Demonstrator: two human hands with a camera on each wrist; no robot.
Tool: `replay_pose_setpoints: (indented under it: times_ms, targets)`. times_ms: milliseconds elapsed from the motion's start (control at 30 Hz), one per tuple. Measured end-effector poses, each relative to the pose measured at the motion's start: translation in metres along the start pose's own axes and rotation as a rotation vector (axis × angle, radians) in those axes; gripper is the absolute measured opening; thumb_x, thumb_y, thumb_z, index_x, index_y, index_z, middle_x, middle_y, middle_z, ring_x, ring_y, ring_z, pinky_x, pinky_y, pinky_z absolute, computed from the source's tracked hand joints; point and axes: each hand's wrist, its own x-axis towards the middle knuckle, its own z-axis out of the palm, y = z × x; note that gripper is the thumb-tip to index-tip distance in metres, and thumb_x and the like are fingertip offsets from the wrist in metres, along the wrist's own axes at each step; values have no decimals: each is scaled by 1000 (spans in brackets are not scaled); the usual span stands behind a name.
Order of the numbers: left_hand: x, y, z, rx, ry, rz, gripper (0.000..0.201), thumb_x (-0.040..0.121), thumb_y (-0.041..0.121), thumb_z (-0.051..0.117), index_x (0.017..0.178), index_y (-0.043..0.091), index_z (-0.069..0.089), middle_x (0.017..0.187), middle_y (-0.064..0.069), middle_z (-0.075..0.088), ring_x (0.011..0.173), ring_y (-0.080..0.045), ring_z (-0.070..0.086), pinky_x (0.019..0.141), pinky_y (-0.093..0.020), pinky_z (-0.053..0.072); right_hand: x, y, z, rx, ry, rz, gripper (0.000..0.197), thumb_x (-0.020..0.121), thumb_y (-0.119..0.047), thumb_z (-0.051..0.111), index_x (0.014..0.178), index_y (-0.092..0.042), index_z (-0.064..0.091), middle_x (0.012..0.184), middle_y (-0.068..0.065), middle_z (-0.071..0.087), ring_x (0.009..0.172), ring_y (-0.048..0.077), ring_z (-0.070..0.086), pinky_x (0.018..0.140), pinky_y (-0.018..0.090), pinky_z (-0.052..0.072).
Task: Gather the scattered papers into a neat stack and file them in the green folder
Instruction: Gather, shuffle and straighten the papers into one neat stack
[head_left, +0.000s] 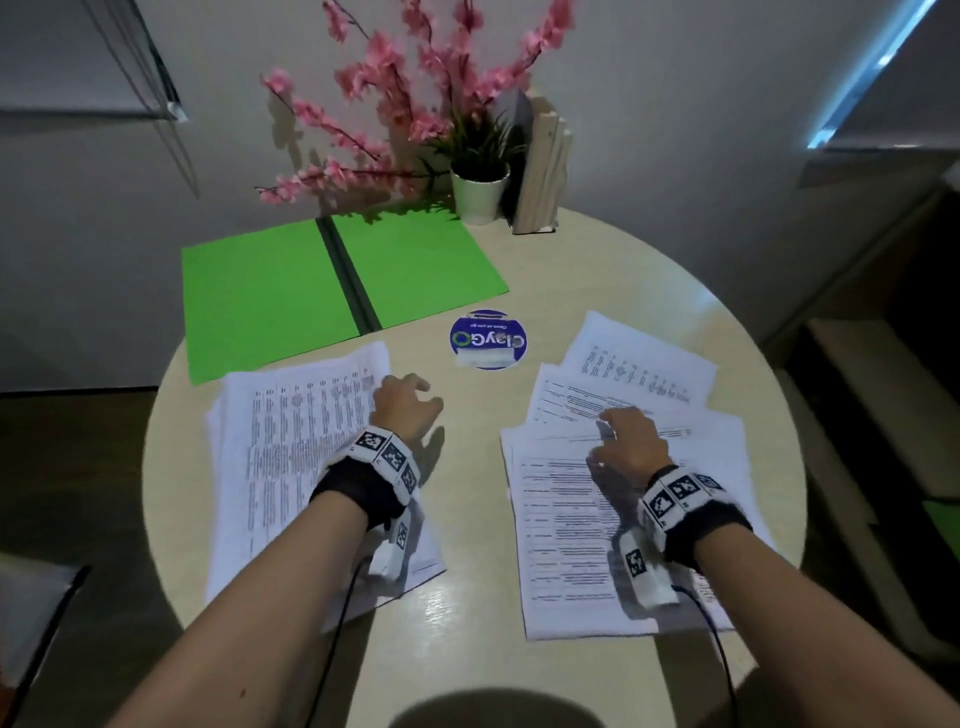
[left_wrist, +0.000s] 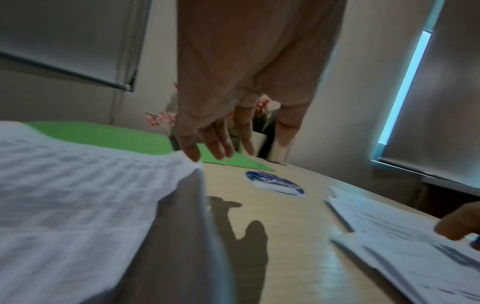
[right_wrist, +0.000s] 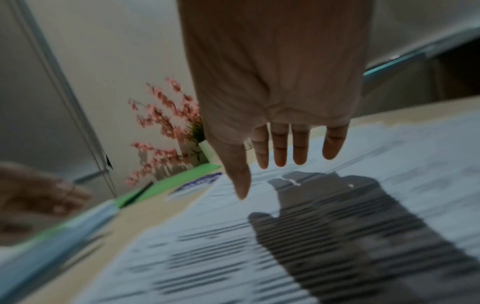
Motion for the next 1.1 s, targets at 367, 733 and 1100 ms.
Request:
replay_pose_setpoints:
  times_ms: [367, 733, 1100]
  targets:
    - [31, 70, 107, 303, -280, 36, 38, 83, 32, 53, 114, 9, 52, 121, -17, 36, 114, -36, 36, 97, -44, 36, 22, 46, -10, -409, -217, -224, 81, 64, -49, 74, 131, -21, 39, 129, 6, 52, 127, 29, 33, 108, 52, 18]
    - [38, 91, 112, 114, -314, 169, 45, 76, -13, 39, 46, 21, 41, 57, -1, 49, 63, -20, 44, 64, -24, 33, 49, 73, -31, -399, -27, -228, 31, 81, -32, 63, 108, -17, 68, 157, 1, 14, 143, 29, 11, 111, 49, 20]
    - [26, 80, 110, -34, -386, 51, 29, 97, 36, 33, 101, 12, 48, 92, -9, 55, 94, -30, 54, 73, -30, 33, 35, 104, -58, 109, 155, 106, 27, 89, -13, 50, 115, -5, 50, 112, 20, 60, 110, 39, 54, 83, 40, 43]
